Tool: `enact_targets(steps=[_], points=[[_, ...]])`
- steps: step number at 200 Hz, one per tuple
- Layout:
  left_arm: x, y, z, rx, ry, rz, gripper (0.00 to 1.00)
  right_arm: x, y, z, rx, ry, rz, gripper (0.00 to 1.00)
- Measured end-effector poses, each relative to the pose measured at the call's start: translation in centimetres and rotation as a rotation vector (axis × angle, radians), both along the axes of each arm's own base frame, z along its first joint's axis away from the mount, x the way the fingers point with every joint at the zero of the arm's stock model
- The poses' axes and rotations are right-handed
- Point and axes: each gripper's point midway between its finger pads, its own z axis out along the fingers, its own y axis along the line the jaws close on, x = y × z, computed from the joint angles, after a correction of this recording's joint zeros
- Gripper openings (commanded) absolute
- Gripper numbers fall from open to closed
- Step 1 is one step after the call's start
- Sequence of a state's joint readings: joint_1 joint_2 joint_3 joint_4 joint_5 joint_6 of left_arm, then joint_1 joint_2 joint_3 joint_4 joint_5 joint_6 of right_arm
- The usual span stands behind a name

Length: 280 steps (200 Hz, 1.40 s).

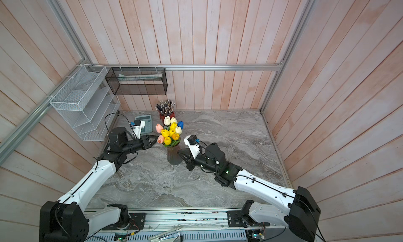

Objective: Pick out yellow flowers from the vase
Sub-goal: Adjust the vase at the center of the board, then pick up the flower from the vase.

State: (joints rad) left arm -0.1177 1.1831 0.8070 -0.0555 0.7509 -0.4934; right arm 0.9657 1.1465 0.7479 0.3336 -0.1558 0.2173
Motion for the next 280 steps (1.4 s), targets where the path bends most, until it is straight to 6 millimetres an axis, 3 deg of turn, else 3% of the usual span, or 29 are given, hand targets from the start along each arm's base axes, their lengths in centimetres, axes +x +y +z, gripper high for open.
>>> enact_targets(steps=[33,66,135,187,280], points=[[0.0,0.1,-0.5,0.005,0.015,0.008,0.36,-0.2,2.0,-1.5,-0.049,-0.046,-0.030,0.11],[0.2,0.1,-0.7,0.000,0.016,0.011,0.36,1.0,2.9,-2.8,-0.087,-0.078,-0.079,0.11],[0.3,0.1,-0.8,-0.006,0.012,0.005,0.36,2.8,4.2,0.2,-0.037,-0.173,-0.132,0.10],[0.3,0.1,-1.0,-0.013,0.015,0.002,0.36,3.7,4.7,-0.8,-0.072,-0.198,-0.158,0.10],[0.0,-0.1,-1.3,-0.019,0.024,-0.014,0.36,4.7,4.9,-0.5,-0.072,-0.230,-0.201,0.11]])
